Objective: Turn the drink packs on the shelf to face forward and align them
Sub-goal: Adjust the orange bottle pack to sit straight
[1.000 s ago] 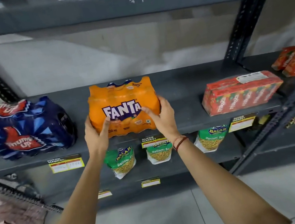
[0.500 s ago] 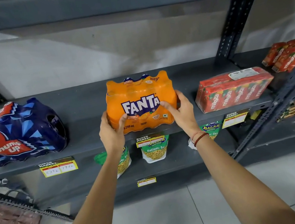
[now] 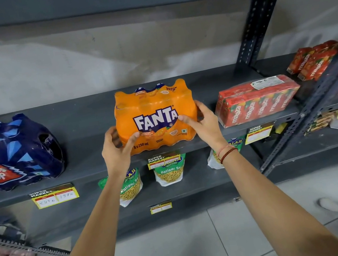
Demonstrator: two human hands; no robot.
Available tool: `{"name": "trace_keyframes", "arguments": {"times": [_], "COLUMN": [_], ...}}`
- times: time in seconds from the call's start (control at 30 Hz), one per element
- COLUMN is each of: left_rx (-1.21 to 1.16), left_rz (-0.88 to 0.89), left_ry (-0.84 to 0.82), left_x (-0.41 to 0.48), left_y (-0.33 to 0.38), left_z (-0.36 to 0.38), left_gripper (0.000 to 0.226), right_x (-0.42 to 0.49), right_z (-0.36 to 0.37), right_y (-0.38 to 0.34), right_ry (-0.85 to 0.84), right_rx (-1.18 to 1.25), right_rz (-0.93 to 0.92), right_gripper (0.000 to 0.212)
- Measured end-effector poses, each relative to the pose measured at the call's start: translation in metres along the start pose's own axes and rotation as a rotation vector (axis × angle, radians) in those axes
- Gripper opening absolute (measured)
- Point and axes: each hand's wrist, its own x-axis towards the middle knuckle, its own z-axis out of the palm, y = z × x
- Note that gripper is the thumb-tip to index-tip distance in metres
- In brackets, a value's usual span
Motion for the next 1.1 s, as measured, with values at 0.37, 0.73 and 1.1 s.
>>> {"name": "trace_keyframes", "arguments": {"times": [0.37,0.73,1.1], "left_rx": [0.017,0.123,0.102], "left_rz": [0.069,0.175,0.012], "left_ry": [-0.103,0.116,0.679], "left_x": [0.004,-0.002,0.009], "left_y": [-0.005,-0.015,-0.071], "left_z": [-0.019,-0.11,-0.279], "left_gripper": [0.064,0.037,0.041], "right_x": [0.005,-0.039,-0.086], "right_z": [0.003,0.034,0.237], "right_y": [-0.002,-0.027,-0.104], "right_ry": [-0.006,0.479,-0.131], "right_rx": [-0.019,-0.114,-0.119], "right_rz": [0.004,-0.35,-0.586], "right_gripper": [0.066,0.038,0.035]}}
